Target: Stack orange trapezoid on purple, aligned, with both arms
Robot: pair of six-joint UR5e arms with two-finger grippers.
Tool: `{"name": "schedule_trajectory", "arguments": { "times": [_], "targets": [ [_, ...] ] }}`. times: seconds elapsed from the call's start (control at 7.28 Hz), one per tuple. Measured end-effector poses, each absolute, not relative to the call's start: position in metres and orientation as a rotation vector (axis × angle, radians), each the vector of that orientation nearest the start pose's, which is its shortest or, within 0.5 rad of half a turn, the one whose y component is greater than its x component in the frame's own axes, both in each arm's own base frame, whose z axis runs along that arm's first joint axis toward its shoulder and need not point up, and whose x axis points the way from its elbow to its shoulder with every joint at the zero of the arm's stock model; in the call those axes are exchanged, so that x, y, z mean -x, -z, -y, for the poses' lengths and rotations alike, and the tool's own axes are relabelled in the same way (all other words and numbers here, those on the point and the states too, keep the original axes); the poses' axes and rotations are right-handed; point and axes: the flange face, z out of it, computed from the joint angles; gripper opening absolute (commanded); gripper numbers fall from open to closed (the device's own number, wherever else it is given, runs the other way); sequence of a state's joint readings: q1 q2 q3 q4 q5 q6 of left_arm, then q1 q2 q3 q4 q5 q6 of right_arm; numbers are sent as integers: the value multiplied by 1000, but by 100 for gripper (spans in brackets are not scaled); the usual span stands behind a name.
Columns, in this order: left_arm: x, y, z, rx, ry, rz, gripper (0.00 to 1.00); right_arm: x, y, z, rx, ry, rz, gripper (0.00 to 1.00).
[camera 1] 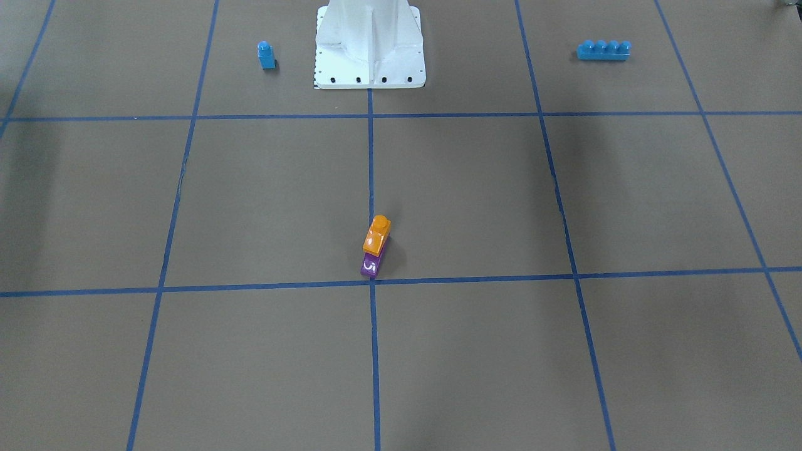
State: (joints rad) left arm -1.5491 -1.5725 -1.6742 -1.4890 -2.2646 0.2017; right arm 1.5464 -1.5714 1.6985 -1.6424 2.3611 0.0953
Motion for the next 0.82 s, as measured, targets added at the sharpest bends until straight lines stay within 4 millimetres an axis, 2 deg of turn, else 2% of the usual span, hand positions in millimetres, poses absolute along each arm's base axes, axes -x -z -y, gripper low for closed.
{"name": "schedule_trajectory", "arguments": {
  "times": [0.27, 0.82],
  "targets": [
    [57, -622, 492, -81, -216, -718, 100, -59, -608, 487, 2, -69, 814, 100],
    [56, -620, 493, -86, -220, -721, 100, -61, -625, 474, 22, -82, 804, 100]
  ]
}}
